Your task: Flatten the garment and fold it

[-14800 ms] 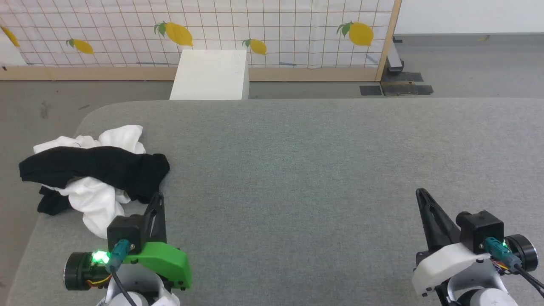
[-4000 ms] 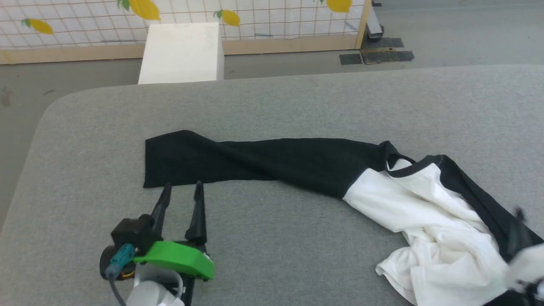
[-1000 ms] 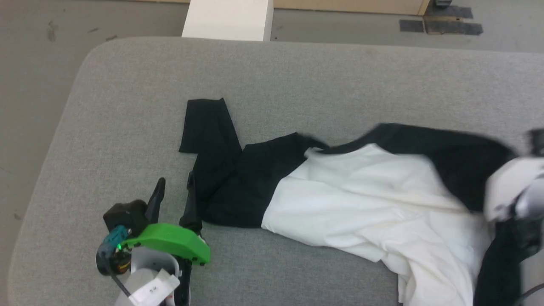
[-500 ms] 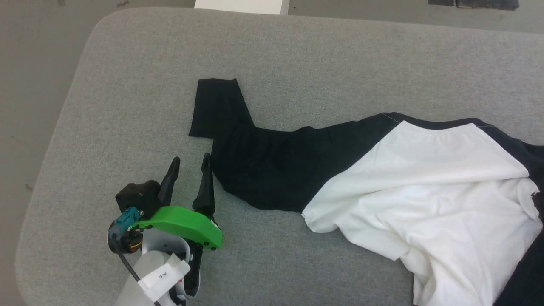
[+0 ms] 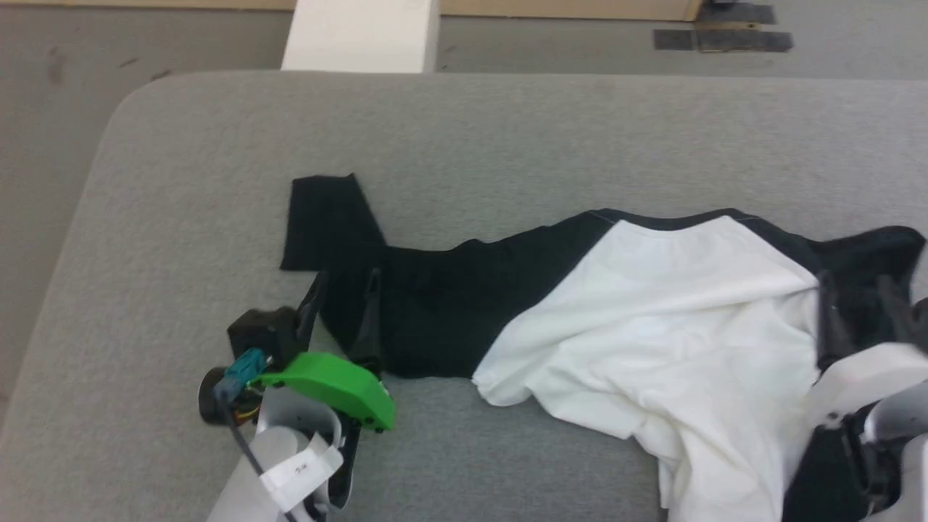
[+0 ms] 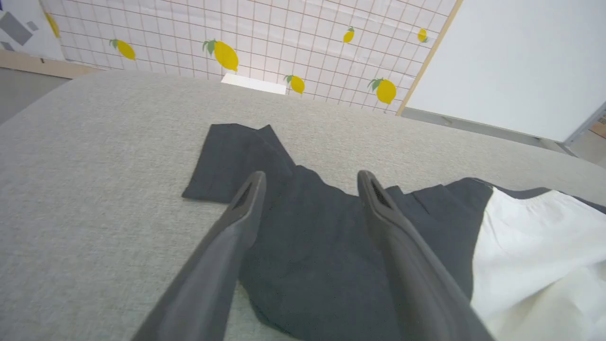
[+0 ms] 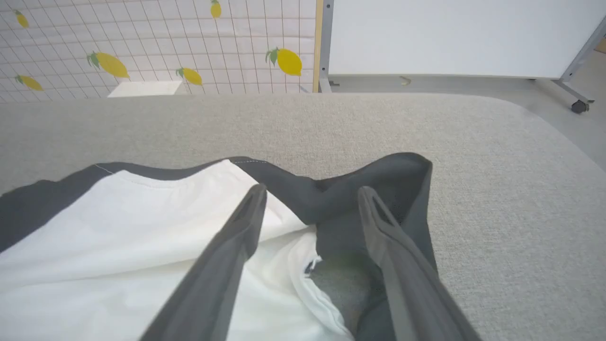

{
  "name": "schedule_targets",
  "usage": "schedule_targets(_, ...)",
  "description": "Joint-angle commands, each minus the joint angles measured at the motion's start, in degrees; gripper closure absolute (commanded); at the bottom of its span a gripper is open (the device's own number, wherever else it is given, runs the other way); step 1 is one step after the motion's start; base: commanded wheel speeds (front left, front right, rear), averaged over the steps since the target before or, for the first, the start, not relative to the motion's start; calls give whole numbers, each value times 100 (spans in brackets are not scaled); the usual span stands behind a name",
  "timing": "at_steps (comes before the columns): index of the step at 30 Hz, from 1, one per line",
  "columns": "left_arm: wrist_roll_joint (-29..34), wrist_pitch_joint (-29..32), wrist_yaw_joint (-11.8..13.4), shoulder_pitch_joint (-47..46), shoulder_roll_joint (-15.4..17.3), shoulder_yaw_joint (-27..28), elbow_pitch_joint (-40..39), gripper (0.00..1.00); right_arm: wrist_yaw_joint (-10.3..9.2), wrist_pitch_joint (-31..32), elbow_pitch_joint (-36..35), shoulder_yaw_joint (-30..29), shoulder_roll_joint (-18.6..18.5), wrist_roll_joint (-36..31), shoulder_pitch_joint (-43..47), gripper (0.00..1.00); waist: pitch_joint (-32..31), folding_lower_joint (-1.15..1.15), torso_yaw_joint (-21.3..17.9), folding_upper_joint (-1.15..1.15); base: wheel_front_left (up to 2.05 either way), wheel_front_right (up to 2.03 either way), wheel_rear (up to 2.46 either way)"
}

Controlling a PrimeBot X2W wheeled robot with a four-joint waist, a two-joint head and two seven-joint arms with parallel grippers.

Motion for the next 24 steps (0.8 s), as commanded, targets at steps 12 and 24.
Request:
schedule_targets(12, 274, 1793, -246, -2091, -147, -848, 1619, 0, -10, -709, -939, 1068, 208, 335, 810, 0, -26, 0, -1194, 0, 0, 0, 0)
schedule_targets(24, 788, 3821, -188, -3114, 289, -1410, 2971, 0, -10, -771, -913, 1434, 210, 528, 639, 0, 365, 0, -1617, 0, 0, 0, 0)
